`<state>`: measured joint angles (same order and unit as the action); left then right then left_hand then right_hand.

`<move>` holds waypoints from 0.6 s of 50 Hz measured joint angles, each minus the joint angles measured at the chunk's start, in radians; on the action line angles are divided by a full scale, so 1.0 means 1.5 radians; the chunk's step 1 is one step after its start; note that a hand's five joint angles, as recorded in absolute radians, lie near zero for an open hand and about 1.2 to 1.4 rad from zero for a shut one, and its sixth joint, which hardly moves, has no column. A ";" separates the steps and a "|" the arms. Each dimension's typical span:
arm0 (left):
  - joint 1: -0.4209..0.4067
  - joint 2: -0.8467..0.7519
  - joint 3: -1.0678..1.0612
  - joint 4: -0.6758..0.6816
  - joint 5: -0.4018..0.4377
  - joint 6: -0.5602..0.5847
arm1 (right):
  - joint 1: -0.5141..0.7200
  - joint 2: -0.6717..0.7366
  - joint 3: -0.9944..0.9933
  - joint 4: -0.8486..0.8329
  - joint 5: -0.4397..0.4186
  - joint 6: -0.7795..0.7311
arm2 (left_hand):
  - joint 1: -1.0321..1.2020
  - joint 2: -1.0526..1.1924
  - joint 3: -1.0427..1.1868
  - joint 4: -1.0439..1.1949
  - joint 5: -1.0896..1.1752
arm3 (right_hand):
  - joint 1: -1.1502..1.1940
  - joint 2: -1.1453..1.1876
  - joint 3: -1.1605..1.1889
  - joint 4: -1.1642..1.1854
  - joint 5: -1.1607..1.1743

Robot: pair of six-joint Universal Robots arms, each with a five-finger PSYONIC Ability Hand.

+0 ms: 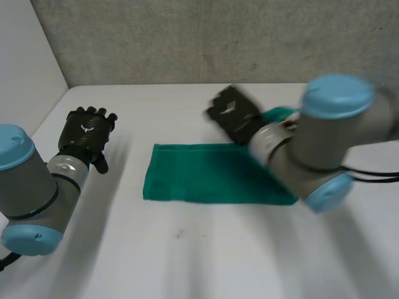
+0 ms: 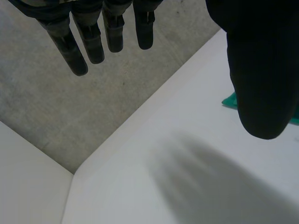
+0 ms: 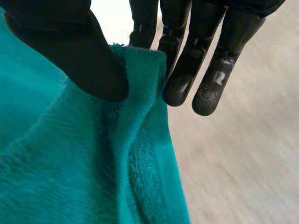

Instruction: Fold the towel.

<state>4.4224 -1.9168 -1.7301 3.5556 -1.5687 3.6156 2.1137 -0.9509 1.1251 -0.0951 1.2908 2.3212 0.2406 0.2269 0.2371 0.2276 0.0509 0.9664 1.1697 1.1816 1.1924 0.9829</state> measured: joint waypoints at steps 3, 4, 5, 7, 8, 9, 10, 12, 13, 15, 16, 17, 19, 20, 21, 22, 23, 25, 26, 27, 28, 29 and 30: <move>-0.002 0.000 -0.007 0.000 0.000 0.000 | 0.083 0.078 -0.028 0.000 -0.065 -0.007 | 0.000 0.000 0.000 -0.002 0.000 | 0.000 0.000 0.000 0.000 0.001; -0.002 0.000 -0.007 0.000 -0.001 0.000 | 0.091 0.089 -0.032 0.001 -0.072 -0.009 | 0.000 0.000 0.000 -0.003 0.000 | -0.046 -0.061 -0.064 -0.054 -0.045; -0.003 0.000 -0.008 0.000 -0.001 0.000 | 0.101 0.102 -0.035 0.001 -0.079 -0.012 | 0.000 0.000 0.000 -0.002 0.000 | -0.110 -0.116 -0.118 -0.120 -0.106; -0.007 -0.001 -0.010 0.000 -0.001 0.000 | 0.124 0.141 -0.046 0.003 -0.088 -0.022 | 0.000 0.000 0.000 -0.003 0.000 | -0.231 -0.256 -0.254 -0.243 -0.225; -0.009 -0.001 -0.011 0.000 -0.001 0.000 | 0.131 0.156 -0.052 0.003 -0.083 -0.027 | 0.000 0.000 0.000 -0.003 0.000 | -0.446 -0.496 -0.493 -0.494 -0.476; -0.010 -0.001 -0.012 0.000 -0.001 0.000 | 0.133 0.163 -0.055 0.003 -0.076 -0.028 | 0.000 0.000 0.000 -0.003 0.000 | -0.475 -0.557 -0.548 -0.550 -0.530; -0.013 -0.001 -0.012 0.001 -0.001 -0.001 | 0.135 0.171 -0.059 0.004 -0.060 -0.028 | 0.000 0.000 0.000 -0.003 0.000 | -0.491 -0.583 -0.580 -0.583 -0.560; -0.019 -0.001 -0.012 0.001 0.000 -0.001 | 0.134 0.173 -0.063 0.005 -0.035 -0.023 | 0.000 0.000 0.000 -0.003 0.000 | -0.512 -0.629 -0.642 -0.640 -0.612; -0.022 -0.001 -0.011 0.002 0.000 -0.001 | 0.133 0.171 -0.064 0.006 -0.023 -0.017 | 0.000 0.000 0.000 -0.003 0.000 | -0.512 -0.633 -0.648 -0.643 -0.615; -0.028 -0.002 -0.009 0.003 0.000 -0.001 | 0.124 0.156 -0.060 0.007 0.012 0.011 | 0.000 0.000 0.000 -0.003 0.000 | -0.512 -0.633 -0.649 -0.644 -0.615; -0.034 -0.002 -0.007 0.004 0.000 -0.001 | 0.114 0.135 -0.052 0.008 0.036 0.044 | 0.000 0.000 0.000 -0.003 0.000 | -0.512 -0.633 -0.649 -0.644 -0.615; -0.037 -0.002 -0.005 0.004 0.000 -0.001 | 0.107 0.121 -0.044 0.009 0.046 0.067 | 0.000 0.000 0.000 -0.002 0.000 | -0.512 -0.633 -0.649 -0.644 -0.615; -0.043 -0.003 -0.002 0.005 0.001 -0.001 | 0.092 0.095 -0.028 0.012 0.060 0.107 | 0.000 0.000 0.000 -0.003 0.000 | -0.512 -0.633 -0.649 -0.644 -0.615; -0.048 -0.003 0.002 0.006 0.000 -0.001 | 0.073 0.067 -0.007 0.016 0.068 0.152 | 0.000 0.000 0.000 -0.003 0.000 | -0.512 -0.633 -0.649 -0.644 -0.615; -0.053 -0.004 0.005 0.007 0.000 -0.001 | 0.061 0.051 0.008 0.020 0.071 0.179 | 0.000 0.000 0.000 -0.003 0.000 | -0.512 -0.633 -0.649 -0.644 -0.615; -0.057 -0.005 0.008 0.007 0.000 -0.001 | 0.036 0.022 0.039 0.028 0.073 0.224 | 0.000 0.000 0.000 -0.003 0.000 | -0.512 -0.633 -0.649 -0.644 -0.615; -0.057 -0.005 0.008 0.007 0.000 -0.001 | 0.036 0.022 0.039 0.028 0.073 0.224 | 0.000 0.000 0.000 -0.003 0.000 | -0.512 -0.633 -0.649 -0.644 -0.615; -0.070 -0.009 0.016 0.007 0.000 -0.003 | -0.002 -0.010 0.090 0.043 0.069 0.274 | 0.000 0.000 0.000 -0.003 0.000 | -0.512 -0.633 -0.649 -0.644 -0.615; -0.074 -0.010 0.018 0.007 0.000 -0.005 | -0.009 -0.015 0.100 0.045 0.067 0.280 | 0.000 0.000 0.000 -0.003 0.000 | -0.512 -0.633 -0.649 -0.644 -0.615; -0.081 -0.013 0.023 0.007 0.001 -0.008 | -0.025 -0.024 0.123 0.050 0.062 0.292 | 0.000 0.000 0.000 -0.003 0.000 | -0.512 -0.633 -0.649 -0.644 -0.615; -0.091 -0.017 0.029 0.007 0.001 -0.015 | -0.043 -0.031 0.148 0.055 0.056 0.300 | 0.000 0.000 0.000 -0.003 0.000 | -0.512 -0.633 -0.649 -0.644 -0.615; -0.100 -0.021 0.035 0.007 0.001 -0.023 | -0.056 -0.035 0.166 0.057 0.052 0.303 | 0.000 0.000 0.000 -0.003 0.000 | -0.512 -0.633 -0.649 -0.644 -0.615; -0.106 -0.024 0.039 0.007 0.001 -0.029 | -0.063 -0.036 0.177 0.059 0.049 0.304 | 0.000 0.000 0.000 -0.003 0.000 | -0.512 -0.633 -0.649 -0.644 -0.615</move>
<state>4.2632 -1.9525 -1.6710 3.5663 -1.5668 3.5720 2.0186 -1.0055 1.3902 -0.0069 1.3639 2.7776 0.2406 0.2269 0.2371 0.2238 0.0508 0.1978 0.2196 0.2081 0.2271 0.0605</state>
